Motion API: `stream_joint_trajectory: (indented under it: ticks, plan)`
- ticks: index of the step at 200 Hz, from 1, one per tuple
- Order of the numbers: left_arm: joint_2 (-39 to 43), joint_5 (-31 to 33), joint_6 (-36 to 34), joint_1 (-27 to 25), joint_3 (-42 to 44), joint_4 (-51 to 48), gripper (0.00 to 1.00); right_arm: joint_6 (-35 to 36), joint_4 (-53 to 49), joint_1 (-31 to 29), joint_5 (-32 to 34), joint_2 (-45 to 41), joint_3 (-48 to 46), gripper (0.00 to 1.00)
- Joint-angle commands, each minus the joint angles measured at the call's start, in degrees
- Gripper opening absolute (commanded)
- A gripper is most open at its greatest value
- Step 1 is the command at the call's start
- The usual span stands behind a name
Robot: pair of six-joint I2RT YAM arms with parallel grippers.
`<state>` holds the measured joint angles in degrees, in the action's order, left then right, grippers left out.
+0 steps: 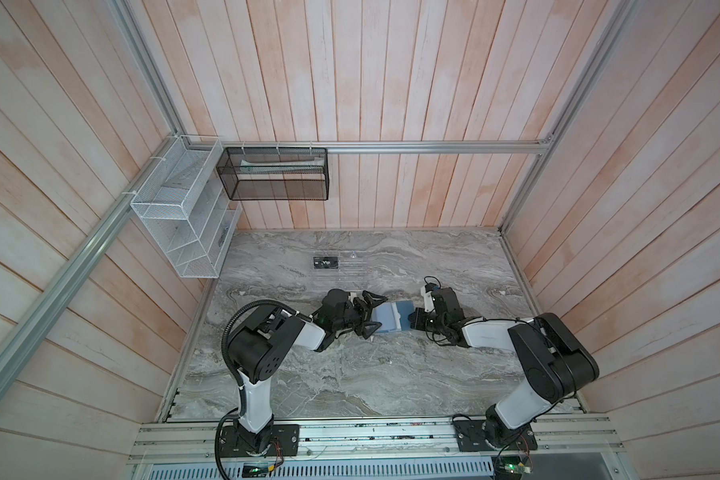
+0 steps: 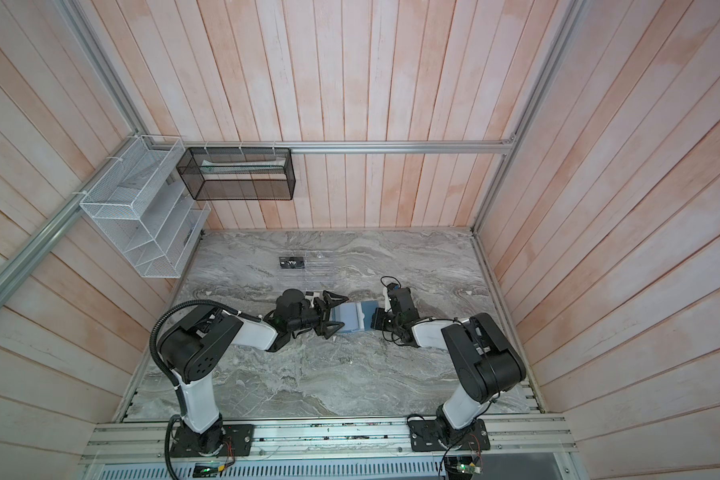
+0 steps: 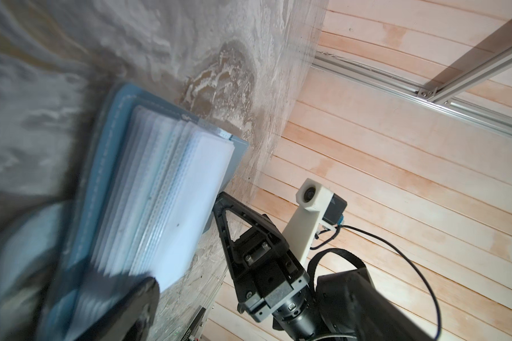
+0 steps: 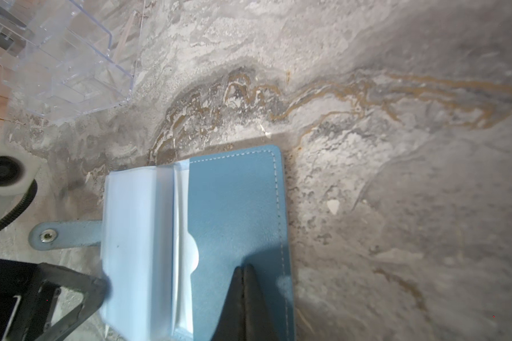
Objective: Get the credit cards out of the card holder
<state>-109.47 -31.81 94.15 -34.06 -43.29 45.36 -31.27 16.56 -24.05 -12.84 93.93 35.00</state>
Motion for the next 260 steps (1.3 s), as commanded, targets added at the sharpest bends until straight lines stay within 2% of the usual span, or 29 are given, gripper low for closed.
stream_joint_trajectory:
  ticks: [1,85,188,260]
  plan:
    - [0.8,-1.1,-4.1,0.6,-2.2,-4.0,1.0,2.0,-9.4,0.8,4.9,3.0,-1.5,0.0]
    - [0.4,0.4,-19.9,1.6,-10.0,-21.3,1.0,2.1,-8.3,0.7,4.0,2.5,-2.4,0.0]
    - [1.3,2.0,-25.2,2.1,-8.6,-25.5,1.0,1.8,-7.7,0.7,3.9,2.3,-2.8,0.0]
    - [-0.6,0.0,-23.9,1.4,-9.9,-23.3,1.0,1.2,-6.8,0.7,2.4,2.3,-2.9,0.0]
